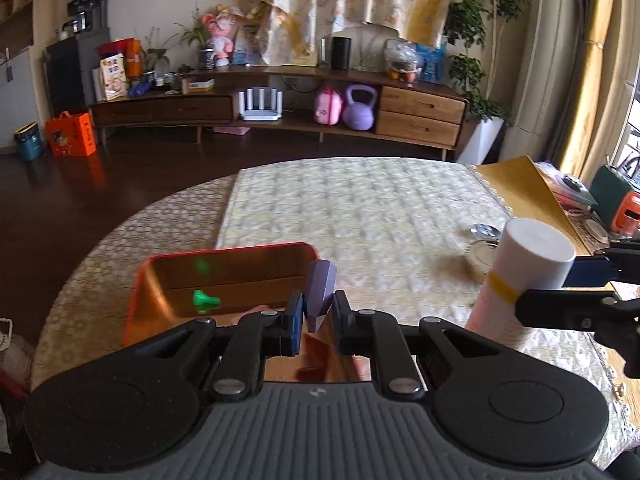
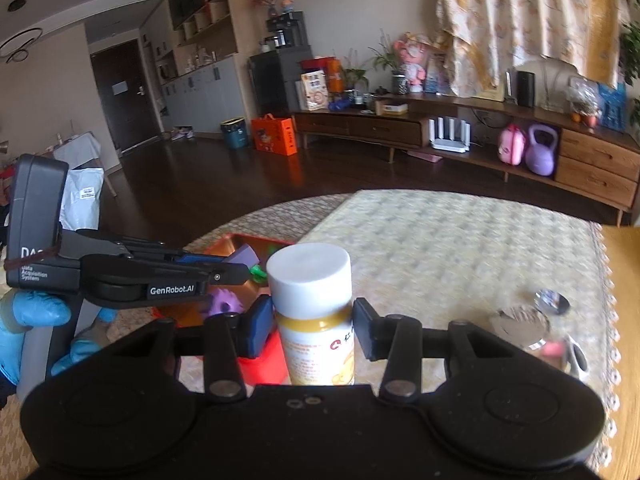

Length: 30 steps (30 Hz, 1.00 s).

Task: Organize rigid objects
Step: 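Carry purple block and pill bottle toward the red tin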

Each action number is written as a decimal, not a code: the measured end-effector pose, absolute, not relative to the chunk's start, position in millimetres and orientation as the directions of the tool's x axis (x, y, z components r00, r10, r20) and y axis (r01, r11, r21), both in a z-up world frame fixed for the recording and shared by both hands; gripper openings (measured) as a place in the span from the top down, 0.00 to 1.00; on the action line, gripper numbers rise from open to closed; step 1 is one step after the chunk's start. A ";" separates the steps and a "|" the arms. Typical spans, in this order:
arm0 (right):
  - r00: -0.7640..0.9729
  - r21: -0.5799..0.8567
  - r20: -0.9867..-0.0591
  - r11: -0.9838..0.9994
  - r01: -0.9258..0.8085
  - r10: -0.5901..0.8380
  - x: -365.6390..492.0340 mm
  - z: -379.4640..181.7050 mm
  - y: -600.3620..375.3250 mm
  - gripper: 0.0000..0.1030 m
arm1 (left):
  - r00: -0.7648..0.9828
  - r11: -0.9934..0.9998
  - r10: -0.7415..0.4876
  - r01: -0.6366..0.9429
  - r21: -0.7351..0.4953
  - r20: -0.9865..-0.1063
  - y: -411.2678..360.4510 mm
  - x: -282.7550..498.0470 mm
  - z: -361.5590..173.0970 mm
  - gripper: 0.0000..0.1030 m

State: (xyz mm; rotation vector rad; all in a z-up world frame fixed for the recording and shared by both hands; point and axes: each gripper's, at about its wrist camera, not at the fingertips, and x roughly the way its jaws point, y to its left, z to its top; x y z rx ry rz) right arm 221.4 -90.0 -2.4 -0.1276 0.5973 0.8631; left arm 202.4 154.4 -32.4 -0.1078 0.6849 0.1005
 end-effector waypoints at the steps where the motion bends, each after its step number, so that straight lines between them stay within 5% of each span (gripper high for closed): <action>1: 0.494 0.133 -0.541 0.649 -0.749 0.681 221.9 -1.4 -84.4 0.58 | 0.769 0.988 0.067 -0.139 -0.064 -0.636 160.9 201.4 -32.6 0.85; 30: 0.351 0.174 -0.717 0.642 -0.746 0.602 257.4 -56.9 51.7 0.58 | 0.658 0.971 0.184 -0.236 0.032 -0.730 247.8 247.7 -85.1 0.85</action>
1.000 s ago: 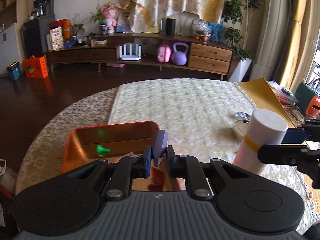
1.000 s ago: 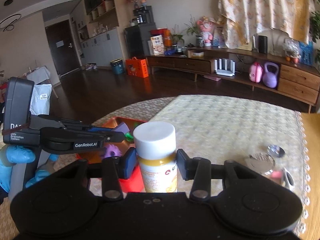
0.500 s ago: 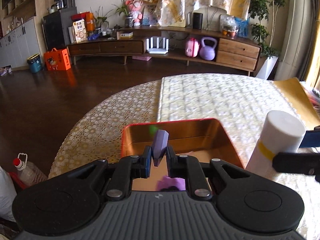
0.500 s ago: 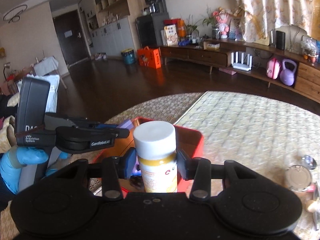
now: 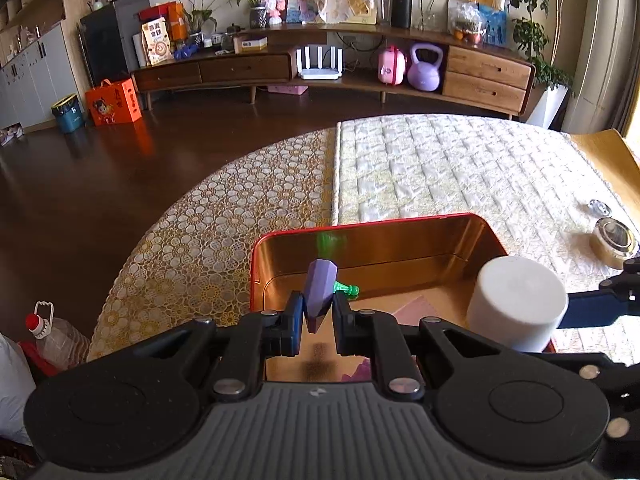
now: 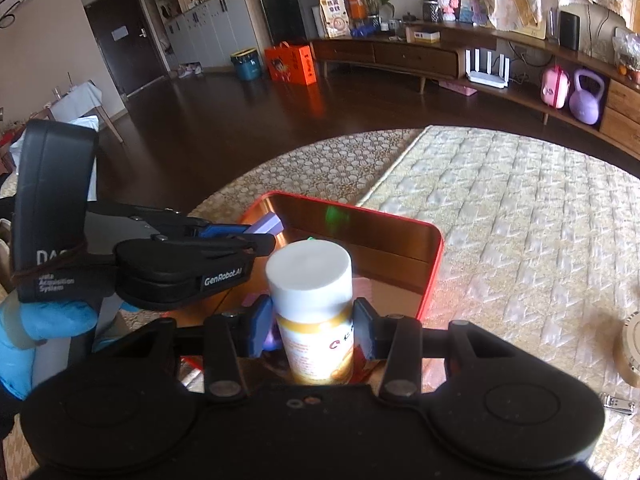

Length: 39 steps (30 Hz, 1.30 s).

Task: Organize rigid objects
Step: 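Carry purple block and pill bottle toward the red tin, then lower purple block and pill bottle into the red tin and open both grippers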

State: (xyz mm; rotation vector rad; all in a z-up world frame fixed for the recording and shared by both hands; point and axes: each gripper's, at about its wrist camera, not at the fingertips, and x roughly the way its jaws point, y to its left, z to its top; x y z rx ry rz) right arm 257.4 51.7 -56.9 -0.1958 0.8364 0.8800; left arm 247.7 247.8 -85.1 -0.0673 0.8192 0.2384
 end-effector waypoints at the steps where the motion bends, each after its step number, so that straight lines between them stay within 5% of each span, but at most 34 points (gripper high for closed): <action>1: 0.351 0.175 -0.718 0.645 -0.744 0.601 260.1 -59.0 51.9 0.58 | 0.654 0.971 0.187 -0.237 0.036 -0.733 248.1 249.2 -86.8 0.85; 39: 0.407 0.166 -0.702 0.689 -0.705 0.585 286.6 -59.0 48.5 0.59 | 0.572 0.967 0.205 -0.243 0.075 -0.794 239.3 272.9 -111.6 0.85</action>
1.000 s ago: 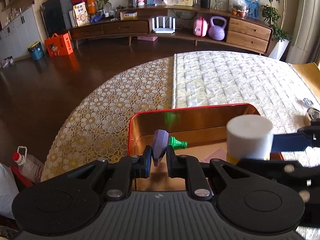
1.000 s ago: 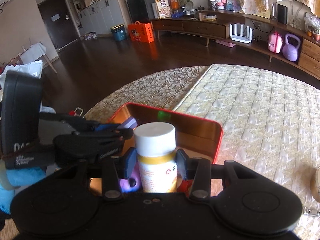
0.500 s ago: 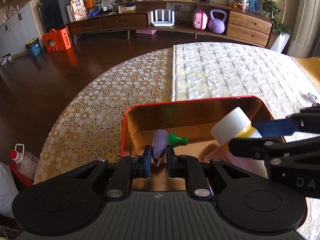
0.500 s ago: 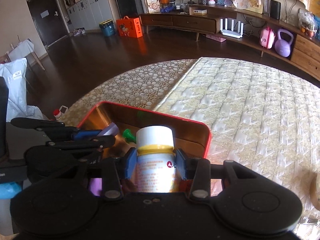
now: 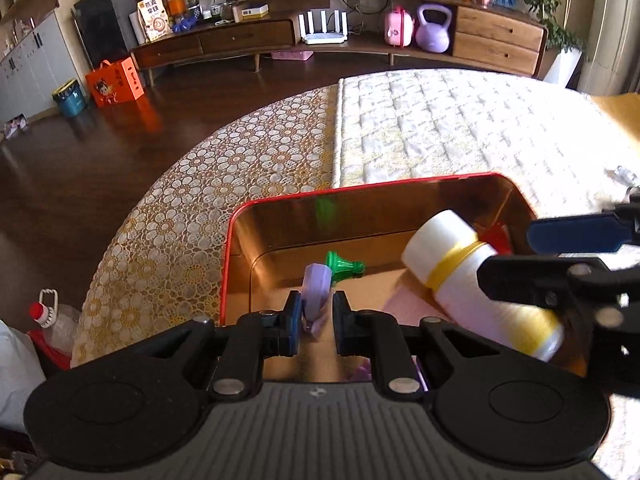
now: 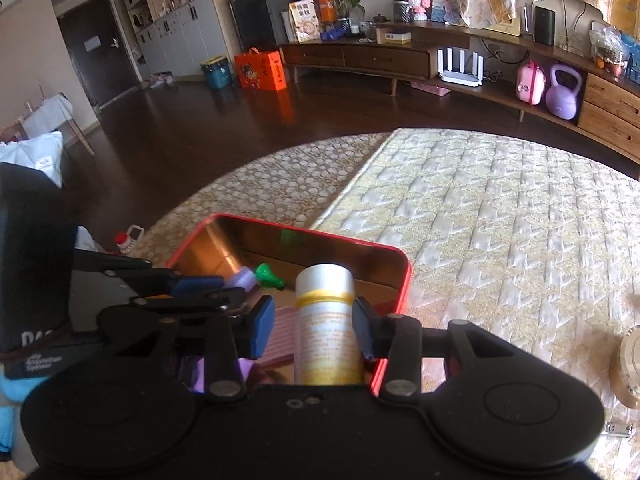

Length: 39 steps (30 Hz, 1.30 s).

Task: Organize rigid objects
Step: 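Lower purple block and pill bottle into the red tin and open both grippers, then withdraw both open grippers from the tin toward the nail clipper and sunglasses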

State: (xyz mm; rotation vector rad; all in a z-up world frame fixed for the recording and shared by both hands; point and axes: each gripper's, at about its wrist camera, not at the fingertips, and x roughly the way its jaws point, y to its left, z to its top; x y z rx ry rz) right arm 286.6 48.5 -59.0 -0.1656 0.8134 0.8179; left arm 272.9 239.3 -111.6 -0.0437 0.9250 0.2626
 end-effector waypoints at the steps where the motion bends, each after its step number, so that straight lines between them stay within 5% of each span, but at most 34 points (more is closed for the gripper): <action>1: 0.404 0.171 -0.697 0.685 -0.708 0.592 284.4 -56.5 45.8 0.59 | 0.575 0.968 0.201 -0.243 0.069 -0.793 238.3 271.8 -109.8 0.85; 24: 0.440 0.186 -0.612 0.661 -0.727 0.657 216.2 -10.8 -31.1 0.38 | 0.675 0.980 0.108 -0.194 -0.035 -0.730 192.5 216.3 -51.2 0.84; 31: 0.460 0.204 -0.602 0.682 -0.702 0.653 196.9 -11.4 -65.4 0.35 | 0.707 0.984 0.079 -0.167 -0.057 -0.703 169.4 197.0 -41.1 0.51; 39: 0.500 0.219 -0.582 0.716 -0.663 0.641 181.3 -16.8 -109.4 0.33 | 0.724 0.989 0.022 -0.119 -0.093 -0.689 135.0 184.1 -37.3 0.43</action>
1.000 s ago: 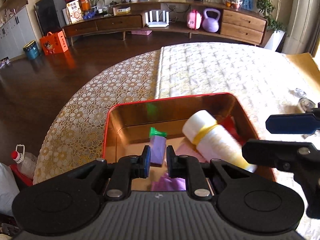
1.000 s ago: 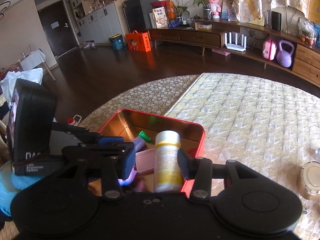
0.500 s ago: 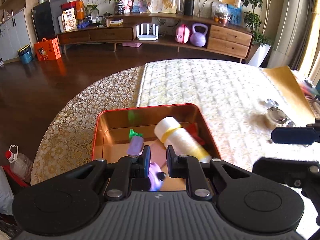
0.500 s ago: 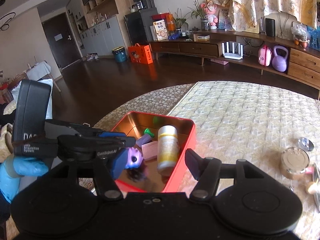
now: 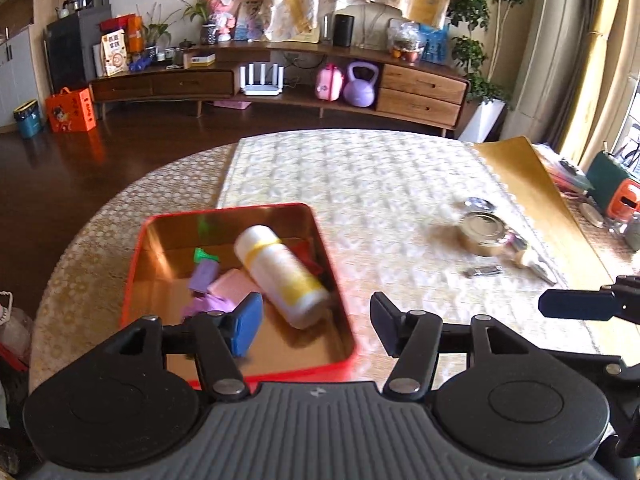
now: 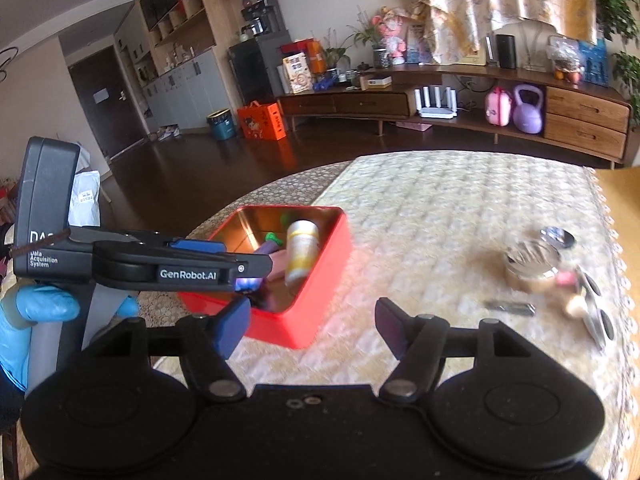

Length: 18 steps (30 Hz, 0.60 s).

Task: Organize rigid objects
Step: 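Withdraw both open grippers from the tin toward the nail clipper and sunglasses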

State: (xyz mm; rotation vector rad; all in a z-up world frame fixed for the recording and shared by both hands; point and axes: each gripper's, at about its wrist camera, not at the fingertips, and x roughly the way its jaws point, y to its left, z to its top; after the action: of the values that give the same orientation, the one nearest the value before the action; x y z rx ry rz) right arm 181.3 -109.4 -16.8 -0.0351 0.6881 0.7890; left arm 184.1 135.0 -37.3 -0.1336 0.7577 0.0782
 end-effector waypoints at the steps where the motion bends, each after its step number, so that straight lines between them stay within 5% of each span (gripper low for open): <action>1: 0.507 0.219 -0.578 0.720 -0.658 0.639 180.3 -17.0 -114.6 0.33 | 0.726 0.989 0.010 -0.108 -0.099 -0.688 130.0 183.5 -37.1 0.43; 6: 0.552 0.195 -0.554 0.742 -0.641 0.623 169.4 -20.0 -140.7 0.20 | 0.737 0.991 -0.033 -0.064 -0.119 -0.675 101.8 180.7 -34.7 0.42; 9: 0.572 0.198 -0.544 0.756 -0.623 0.614 168.8 -23.2 -159.1 0.16 | 0.752 0.990 -0.048 -0.051 -0.130 -0.657 84.7 178.4 -34.2 0.25; 18: 0.647 0.209 -0.532 0.825 -0.526 0.547 177.6 -43.0 -212.7 0.00 | 0.769 0.994 -0.092 0.033 -0.104 -0.632 29.9 187.4 -36.7 0.18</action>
State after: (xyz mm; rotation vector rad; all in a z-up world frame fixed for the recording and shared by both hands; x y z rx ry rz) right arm 177.6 -212.7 -43.0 0.0363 0.6172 0.6100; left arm 187.4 29.9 -36.7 -0.0883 0.6900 -0.0679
